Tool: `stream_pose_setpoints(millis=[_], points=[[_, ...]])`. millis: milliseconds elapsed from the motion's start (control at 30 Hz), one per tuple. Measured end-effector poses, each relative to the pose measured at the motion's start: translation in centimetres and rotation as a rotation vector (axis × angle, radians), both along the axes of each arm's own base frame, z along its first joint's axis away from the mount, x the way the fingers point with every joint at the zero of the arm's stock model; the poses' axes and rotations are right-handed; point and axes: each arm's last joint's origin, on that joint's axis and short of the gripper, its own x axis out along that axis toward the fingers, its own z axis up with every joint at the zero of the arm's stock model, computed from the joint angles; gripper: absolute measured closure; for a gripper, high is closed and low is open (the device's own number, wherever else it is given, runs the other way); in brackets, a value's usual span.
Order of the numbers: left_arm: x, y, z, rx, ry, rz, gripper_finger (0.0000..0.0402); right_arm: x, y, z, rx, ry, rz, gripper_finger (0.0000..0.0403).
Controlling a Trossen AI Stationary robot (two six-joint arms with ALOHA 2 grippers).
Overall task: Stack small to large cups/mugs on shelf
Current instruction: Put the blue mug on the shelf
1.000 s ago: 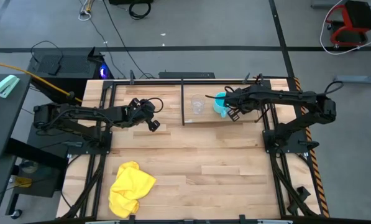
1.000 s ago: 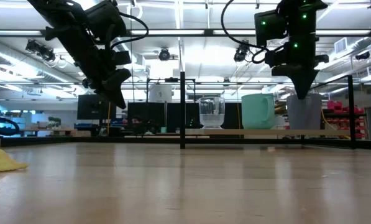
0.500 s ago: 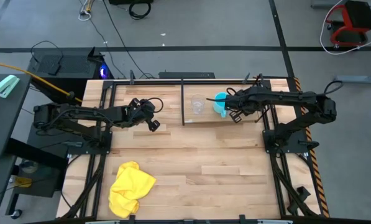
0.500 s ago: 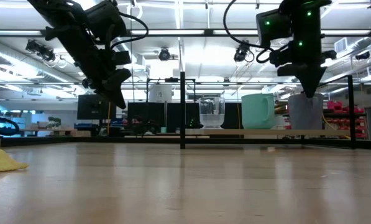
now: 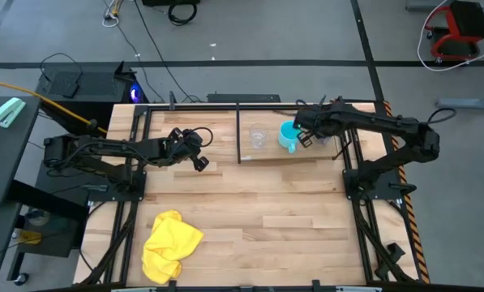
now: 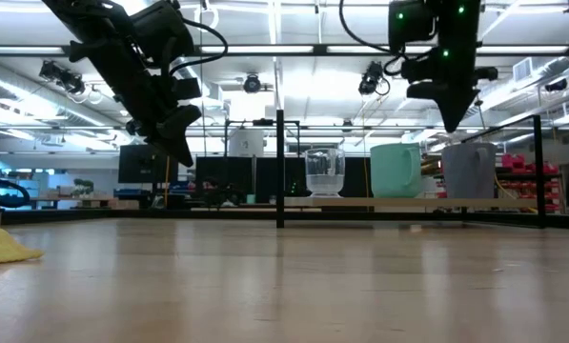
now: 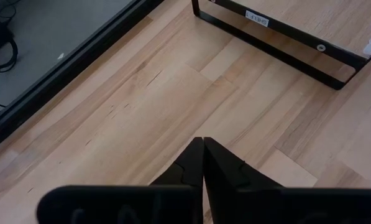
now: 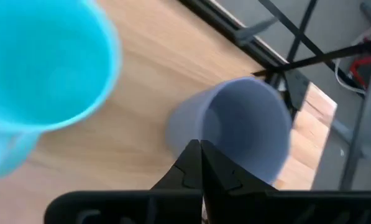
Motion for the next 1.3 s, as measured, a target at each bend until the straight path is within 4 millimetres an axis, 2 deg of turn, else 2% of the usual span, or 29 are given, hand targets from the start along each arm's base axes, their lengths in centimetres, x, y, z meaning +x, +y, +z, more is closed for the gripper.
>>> stream_pose_setpoints(millis=[267,600,1000,1300], points=[[0.0,0.0,0.0,0.000,0.000,0.000,0.0380,-1.1,-2.8,-0.1,0.022,-0.021,-0.079,0.0402],[0.0,0.0,0.0,0.000,0.000,0.000,0.0385,-1.7,-4.3,-0.4,0.032,-0.043,-0.155,0.0402],[0.0,0.0,0.0,0.000,0.000,0.000,0.0378,0.1,-5.4,-2.8,0.106,0.022,-0.148,0.0402],[0.0,0.0,0.0,0.002,0.003,-0.003,0.0388,0.8,-5.4,-3.2,0.104,0.019,-0.120,0.0402]])
